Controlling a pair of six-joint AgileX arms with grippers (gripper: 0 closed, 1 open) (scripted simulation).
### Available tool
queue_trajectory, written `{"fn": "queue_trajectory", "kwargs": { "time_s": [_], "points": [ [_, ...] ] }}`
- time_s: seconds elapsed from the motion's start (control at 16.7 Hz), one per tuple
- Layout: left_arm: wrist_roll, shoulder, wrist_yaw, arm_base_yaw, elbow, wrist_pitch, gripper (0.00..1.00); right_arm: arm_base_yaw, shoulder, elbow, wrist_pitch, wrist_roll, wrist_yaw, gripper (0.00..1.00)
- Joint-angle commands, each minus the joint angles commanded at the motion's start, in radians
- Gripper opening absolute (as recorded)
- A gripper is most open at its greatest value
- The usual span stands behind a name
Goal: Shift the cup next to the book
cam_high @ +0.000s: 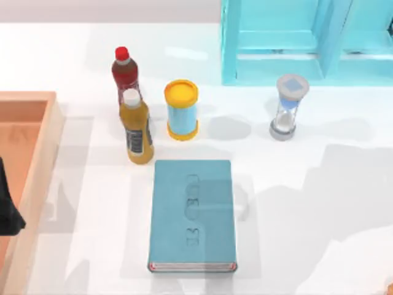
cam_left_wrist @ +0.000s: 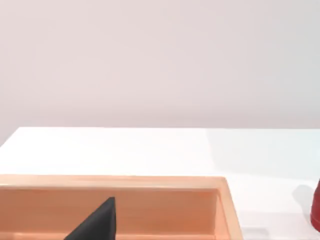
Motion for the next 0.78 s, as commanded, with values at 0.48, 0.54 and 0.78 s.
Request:
{"fn": "queue_trajectory", "kwargs": {
  "time_s": [0.48,0.54,0.78],
  "points": [
    [0.0,0.0,0.0,0.0,0.0,0.0,1.0,-0.001,0.076,-0.219,0.302,0.004,0.001,1.0],
    [0.0,0.0,0.0,0.0,0.0,0.0,1.0,-0.001,0.085,-0.244,0.334,0.004,0.001,1.0],
    [0.0,0.0,0.0,0.0,0.0,0.0,1.0,-0.002,0.096,-0.273,0.368,0.003,0.001,1.0]
  ]
}}
